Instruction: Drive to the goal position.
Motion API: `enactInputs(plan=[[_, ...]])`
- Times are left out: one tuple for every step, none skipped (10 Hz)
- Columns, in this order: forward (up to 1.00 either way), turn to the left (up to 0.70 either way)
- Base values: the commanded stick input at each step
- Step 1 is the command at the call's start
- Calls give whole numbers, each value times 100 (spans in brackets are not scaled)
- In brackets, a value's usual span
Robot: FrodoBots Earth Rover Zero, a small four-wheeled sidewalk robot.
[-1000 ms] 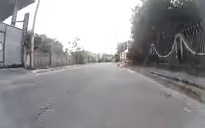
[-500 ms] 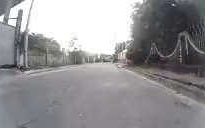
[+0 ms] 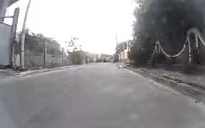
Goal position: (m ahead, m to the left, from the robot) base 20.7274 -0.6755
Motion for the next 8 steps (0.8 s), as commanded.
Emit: enactInputs(plan=[[100, 1], [100, 1], [100, 1], [100, 1], [100, 1], [100, -2], [100, -19], [100, -37]])
